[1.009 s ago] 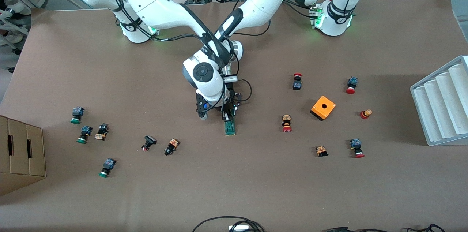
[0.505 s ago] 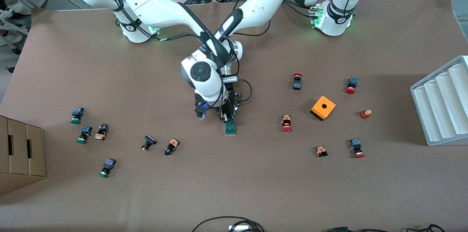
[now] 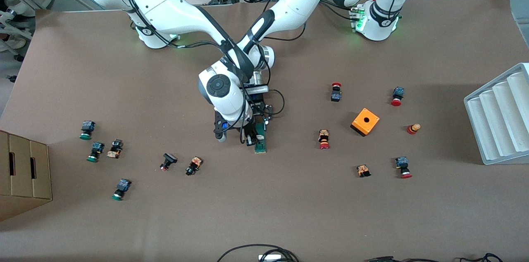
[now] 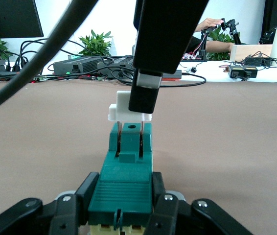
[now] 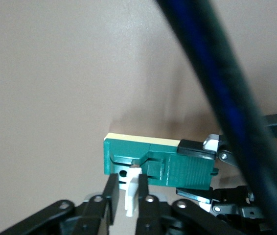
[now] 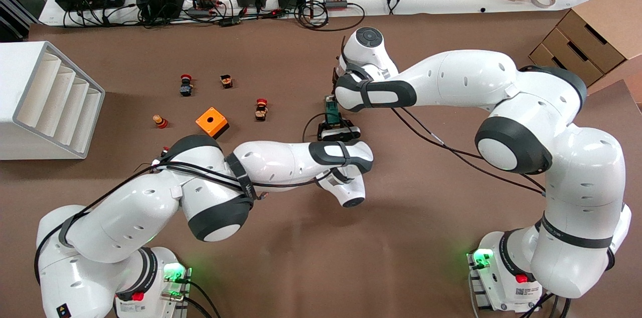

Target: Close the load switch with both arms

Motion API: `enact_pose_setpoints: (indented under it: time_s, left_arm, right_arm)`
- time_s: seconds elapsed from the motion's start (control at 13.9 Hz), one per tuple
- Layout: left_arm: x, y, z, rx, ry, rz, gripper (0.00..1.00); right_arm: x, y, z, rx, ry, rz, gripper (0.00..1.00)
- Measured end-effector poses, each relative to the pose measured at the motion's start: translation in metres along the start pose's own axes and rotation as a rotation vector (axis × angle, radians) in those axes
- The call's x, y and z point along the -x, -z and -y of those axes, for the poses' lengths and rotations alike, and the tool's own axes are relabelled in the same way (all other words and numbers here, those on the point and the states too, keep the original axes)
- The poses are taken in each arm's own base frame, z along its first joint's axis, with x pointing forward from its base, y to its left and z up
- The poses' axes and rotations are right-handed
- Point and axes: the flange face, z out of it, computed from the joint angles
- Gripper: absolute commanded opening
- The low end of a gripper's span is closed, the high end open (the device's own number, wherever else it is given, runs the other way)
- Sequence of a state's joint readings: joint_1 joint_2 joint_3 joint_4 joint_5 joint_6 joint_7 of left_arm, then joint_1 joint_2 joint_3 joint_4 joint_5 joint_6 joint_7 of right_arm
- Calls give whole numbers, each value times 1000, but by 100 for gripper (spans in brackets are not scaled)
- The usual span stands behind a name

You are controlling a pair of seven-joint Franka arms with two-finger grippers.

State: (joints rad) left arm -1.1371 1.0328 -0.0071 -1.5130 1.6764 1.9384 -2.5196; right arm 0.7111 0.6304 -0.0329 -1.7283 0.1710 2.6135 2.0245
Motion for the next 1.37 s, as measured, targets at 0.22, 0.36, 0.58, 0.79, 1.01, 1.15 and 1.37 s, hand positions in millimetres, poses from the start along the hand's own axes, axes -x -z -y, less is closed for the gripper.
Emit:
enact_pose_setpoints:
  time_s: [0.22, 0.36, 0.58, 0.79, 1.01, 1.15, 1.37]
  left_arm:
    - [0, 0, 0, 0, 0, 0, 41]
    - [0, 0, 0, 0, 0, 0, 41]
    - [1, 0, 0, 3, -4, -4, 41]
    - [1, 0, 1, 5, -8, -8, 41]
    - [2, 0, 1, 5, -8, -8, 41]
    - [2, 0, 1, 5, -8, -9, 41]
    - [2, 0, 1, 6, -9, -9, 41]
  right_arm:
    - [-1, 0, 5, -9, -3, 1, 20]
    - [0, 0, 14, -23, -7, 5, 20]
    - [3, -2, 26, -42, -11, 14, 20]
    - [4, -10, 29, -45, -14, 14, 20]
    - [4, -18, 30, -43, -16, 11, 20]
    - [4, -22, 31, -43, -17, 11, 20]
    - [3, -28, 33, -44, -18, 8, 20]
